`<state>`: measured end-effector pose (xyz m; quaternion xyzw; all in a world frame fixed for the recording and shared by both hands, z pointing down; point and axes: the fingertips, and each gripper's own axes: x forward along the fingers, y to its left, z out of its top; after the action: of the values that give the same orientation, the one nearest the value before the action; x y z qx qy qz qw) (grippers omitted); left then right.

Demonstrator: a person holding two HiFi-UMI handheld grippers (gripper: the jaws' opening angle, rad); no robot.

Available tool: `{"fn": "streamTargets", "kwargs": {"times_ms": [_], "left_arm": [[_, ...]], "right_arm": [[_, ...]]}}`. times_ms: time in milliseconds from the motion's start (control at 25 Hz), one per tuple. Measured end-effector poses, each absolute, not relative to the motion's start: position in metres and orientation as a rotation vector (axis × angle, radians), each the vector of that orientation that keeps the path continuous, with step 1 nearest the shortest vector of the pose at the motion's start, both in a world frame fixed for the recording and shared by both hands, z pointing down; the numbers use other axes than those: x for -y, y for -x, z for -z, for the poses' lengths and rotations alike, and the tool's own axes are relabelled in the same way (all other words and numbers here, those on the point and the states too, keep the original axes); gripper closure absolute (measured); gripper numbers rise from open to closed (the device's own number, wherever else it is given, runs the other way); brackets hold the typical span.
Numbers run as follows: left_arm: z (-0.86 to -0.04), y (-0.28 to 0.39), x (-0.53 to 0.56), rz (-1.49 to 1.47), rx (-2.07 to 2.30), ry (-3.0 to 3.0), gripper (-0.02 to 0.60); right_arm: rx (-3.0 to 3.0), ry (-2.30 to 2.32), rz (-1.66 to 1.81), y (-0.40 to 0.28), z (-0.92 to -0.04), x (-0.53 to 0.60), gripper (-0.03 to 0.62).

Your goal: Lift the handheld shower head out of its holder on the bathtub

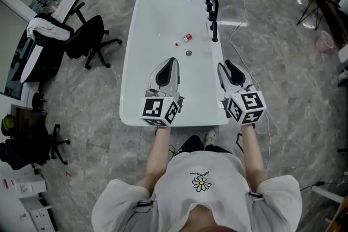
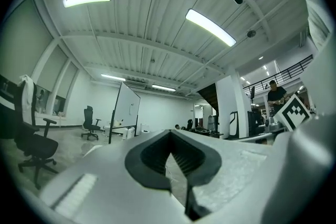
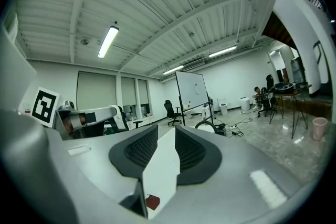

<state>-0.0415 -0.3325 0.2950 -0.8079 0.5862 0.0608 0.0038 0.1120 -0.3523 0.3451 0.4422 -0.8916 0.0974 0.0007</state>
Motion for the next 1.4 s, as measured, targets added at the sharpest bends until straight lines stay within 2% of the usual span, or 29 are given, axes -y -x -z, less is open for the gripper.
{"fn": "streamTargets", "kwargs": {"times_ms": [240, 480, 640, 880, 1160, 1400], "left_arm": [[-0.301, 0.048, 0.370, -0.190, -1.820, 2.581, 0.581], [-0.324, 0.054, 0.418, -0.176, -1.808, 2.642, 0.581], [-0.366, 0.062, 0.455, -0.079, -1.804, 2.708, 0.581], [-0.457, 0.068, 0.521, 0.028, -1.799, 2.754, 0.581], [-0.556, 0.071, 0.565, -0.005, -1.819, 2.812, 0.581], [-0.599, 0.067, 0.577, -0.066, -1.838, 2.870, 0.581]], "right_arm": [[2.766, -1.431, -0.255, -0.105, -0.336, 0.401, 0.477], [2.665, -1.461, -0.268, -0.104, -0.369, 0.469, 0.428], [2.562, -1.432, -0.305, -0.097, -0.424, 0.526, 0.434], [2.425, -1.380, -0.400, -0.098, -0.553, 0.629, 0.382], [2.269, -1.386, -0.511, -0.093, -0.684, 0.711, 0.355], [2.183, -1.405, -0.514, -0.090, -0.744, 0.744, 0.350]]}}
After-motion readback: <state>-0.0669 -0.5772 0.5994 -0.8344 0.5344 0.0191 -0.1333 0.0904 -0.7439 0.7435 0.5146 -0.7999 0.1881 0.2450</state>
